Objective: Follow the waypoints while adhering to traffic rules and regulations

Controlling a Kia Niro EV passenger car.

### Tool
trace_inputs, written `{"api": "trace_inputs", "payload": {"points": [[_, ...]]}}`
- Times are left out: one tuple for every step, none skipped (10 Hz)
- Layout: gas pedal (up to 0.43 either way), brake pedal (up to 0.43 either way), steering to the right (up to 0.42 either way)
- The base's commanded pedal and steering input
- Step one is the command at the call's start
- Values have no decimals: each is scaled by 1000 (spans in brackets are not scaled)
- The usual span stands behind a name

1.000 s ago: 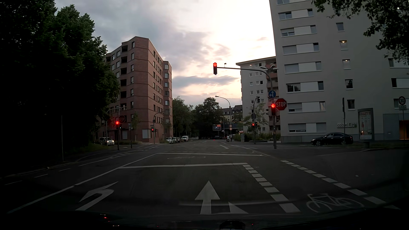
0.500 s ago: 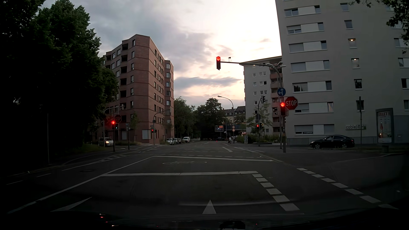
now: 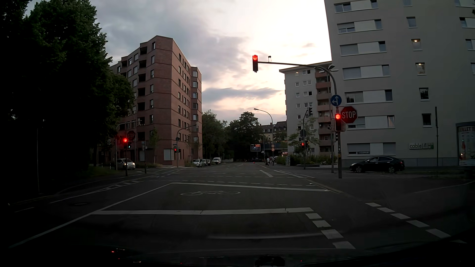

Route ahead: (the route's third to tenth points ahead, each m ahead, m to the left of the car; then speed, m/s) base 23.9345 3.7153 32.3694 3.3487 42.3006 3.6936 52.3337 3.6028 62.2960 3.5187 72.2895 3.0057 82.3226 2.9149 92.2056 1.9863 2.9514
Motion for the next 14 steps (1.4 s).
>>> {"api": "trace_inputs", "payload": {"points": [[0,183,13],[0,183,13],[0,183,13],[0,183,12],[0,183,10],[0,183,7],[0,183,3],[0,183,-3],[0,183,-7],[0,183,-8],[0,177,-8],[0,171,-7],[0,159,-7],[0,152,-7]]}}
